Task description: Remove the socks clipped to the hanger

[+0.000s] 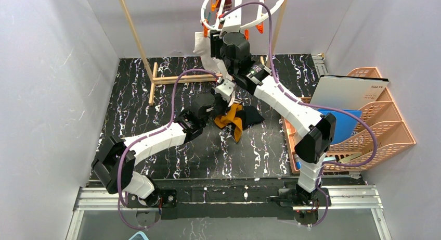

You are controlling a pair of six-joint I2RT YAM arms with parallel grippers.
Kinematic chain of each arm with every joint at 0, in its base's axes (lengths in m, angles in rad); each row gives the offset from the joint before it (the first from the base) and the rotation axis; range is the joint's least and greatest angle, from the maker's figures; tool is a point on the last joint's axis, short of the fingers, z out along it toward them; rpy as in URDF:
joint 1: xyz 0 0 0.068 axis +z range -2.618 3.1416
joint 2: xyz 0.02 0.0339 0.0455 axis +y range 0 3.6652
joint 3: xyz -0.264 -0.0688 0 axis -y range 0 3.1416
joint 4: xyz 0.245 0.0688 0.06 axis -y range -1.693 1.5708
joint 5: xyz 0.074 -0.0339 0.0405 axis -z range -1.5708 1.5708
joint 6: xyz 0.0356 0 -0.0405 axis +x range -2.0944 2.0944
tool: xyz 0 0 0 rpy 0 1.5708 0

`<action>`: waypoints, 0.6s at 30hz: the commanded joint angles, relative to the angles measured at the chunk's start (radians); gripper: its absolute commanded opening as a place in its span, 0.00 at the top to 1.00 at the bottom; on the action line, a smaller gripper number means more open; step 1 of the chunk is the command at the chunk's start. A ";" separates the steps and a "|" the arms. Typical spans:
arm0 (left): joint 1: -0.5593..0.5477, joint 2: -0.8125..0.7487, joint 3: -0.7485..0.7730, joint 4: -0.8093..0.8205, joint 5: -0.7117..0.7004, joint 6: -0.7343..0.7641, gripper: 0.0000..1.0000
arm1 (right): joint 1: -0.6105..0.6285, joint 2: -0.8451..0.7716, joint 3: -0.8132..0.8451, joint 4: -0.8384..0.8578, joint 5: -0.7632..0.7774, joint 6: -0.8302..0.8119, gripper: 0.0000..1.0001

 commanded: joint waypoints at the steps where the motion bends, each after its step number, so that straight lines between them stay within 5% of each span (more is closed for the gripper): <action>1: -0.012 0.005 0.019 -0.031 0.007 0.008 1.00 | 0.004 -0.009 0.040 0.059 0.032 -0.030 0.42; 18: -0.012 -0.010 0.016 -0.040 -0.001 0.020 1.00 | 0.004 0.034 0.064 0.097 0.046 -0.077 0.47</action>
